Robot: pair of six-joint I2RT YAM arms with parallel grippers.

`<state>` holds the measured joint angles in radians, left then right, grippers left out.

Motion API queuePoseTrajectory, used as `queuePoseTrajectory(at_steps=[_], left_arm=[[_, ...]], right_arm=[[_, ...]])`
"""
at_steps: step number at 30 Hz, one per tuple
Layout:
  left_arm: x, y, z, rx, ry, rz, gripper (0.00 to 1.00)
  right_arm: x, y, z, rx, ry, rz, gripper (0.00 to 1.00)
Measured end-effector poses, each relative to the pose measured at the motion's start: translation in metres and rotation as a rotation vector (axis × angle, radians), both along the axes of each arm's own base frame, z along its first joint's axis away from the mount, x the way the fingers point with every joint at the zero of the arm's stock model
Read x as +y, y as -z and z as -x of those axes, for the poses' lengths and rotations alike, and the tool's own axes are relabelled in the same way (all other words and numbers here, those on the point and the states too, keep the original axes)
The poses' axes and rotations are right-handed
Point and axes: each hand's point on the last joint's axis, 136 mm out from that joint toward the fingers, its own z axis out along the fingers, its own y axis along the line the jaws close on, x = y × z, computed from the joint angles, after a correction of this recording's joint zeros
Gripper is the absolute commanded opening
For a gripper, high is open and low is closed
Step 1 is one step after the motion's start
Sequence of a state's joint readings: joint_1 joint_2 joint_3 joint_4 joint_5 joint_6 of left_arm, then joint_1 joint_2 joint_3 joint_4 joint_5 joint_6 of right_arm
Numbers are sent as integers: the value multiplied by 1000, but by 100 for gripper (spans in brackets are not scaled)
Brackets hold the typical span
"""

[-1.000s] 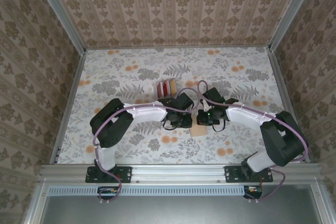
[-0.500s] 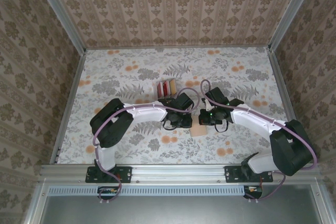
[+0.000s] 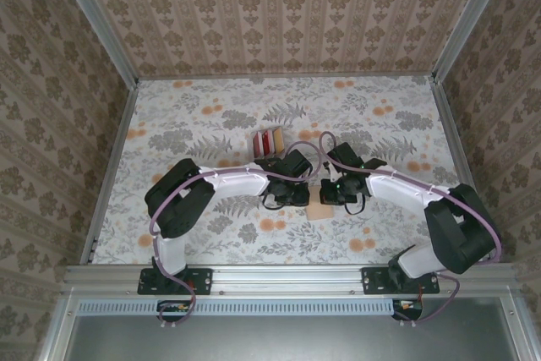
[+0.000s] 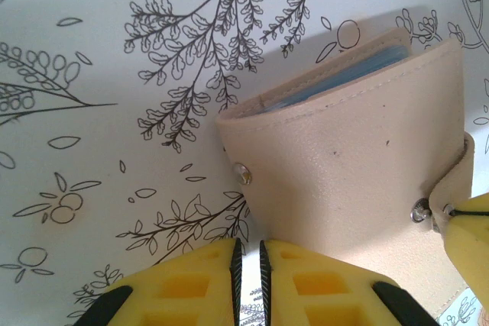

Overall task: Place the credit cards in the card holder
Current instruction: Close the button on the card holder.

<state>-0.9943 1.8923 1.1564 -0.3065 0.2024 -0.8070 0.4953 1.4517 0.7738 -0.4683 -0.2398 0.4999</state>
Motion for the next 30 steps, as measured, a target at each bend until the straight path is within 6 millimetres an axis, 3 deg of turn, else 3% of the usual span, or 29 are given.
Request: queuePoseTrajectory(at_steps=[30], left_arm=[[3,3,1,4,-3,-13,18]], right_arm=[[12,5,-13,32,-23,38,5]])
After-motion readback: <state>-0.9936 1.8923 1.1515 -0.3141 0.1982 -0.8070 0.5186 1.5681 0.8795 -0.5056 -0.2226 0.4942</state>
